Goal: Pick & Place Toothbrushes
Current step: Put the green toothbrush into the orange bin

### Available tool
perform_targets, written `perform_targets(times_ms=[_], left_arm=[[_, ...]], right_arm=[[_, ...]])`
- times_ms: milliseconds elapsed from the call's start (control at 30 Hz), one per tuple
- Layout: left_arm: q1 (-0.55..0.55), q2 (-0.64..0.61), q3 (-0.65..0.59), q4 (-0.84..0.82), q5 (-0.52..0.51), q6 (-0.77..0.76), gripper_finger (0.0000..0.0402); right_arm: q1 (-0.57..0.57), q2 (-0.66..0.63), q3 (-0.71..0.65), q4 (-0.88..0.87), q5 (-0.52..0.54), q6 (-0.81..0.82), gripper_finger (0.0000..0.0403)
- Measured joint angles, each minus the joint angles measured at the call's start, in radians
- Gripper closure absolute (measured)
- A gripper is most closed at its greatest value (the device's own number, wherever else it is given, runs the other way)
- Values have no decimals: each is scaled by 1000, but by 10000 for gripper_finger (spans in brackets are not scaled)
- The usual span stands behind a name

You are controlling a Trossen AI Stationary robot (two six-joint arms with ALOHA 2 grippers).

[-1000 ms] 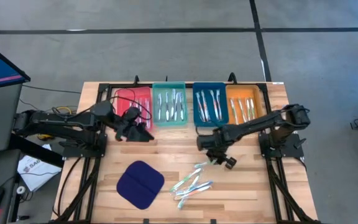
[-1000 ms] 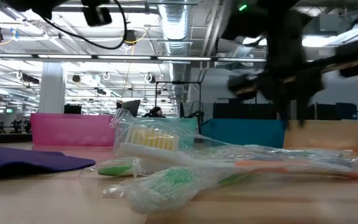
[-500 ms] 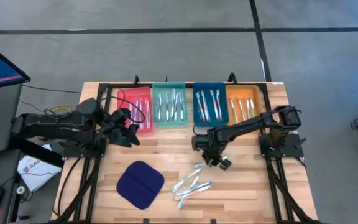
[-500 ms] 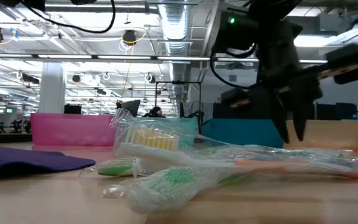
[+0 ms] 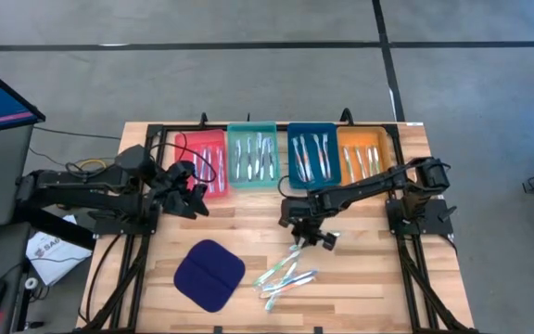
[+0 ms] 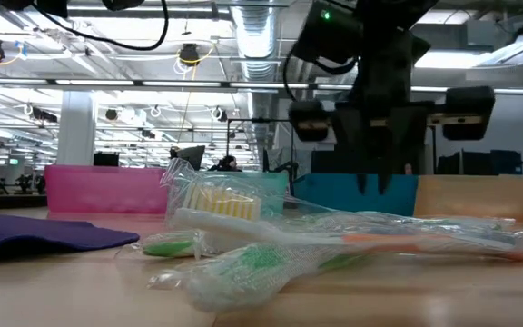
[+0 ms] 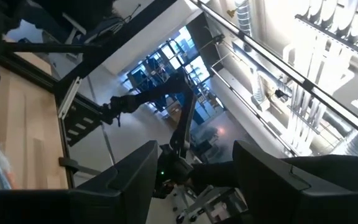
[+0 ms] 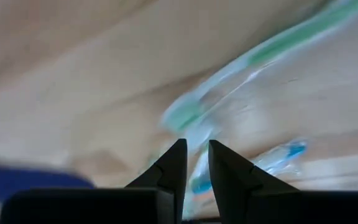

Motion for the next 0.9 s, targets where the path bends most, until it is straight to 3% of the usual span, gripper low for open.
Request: perform_targets(times_ms=[200,433,700,900], left_arm=[[0,2,0,3,-2,0,198],[0,2,0,4,20,0,198],[0,2,0,4,27,0,198],[0,2,0,6,20,0,198]], right_arm=[[1,0,0,117,2,-61,342],[-5,-1,0,154,111,-92,342],[-12,-1,0,206,122,-121,342],[-3,-1,0,170,98,-36,331]])
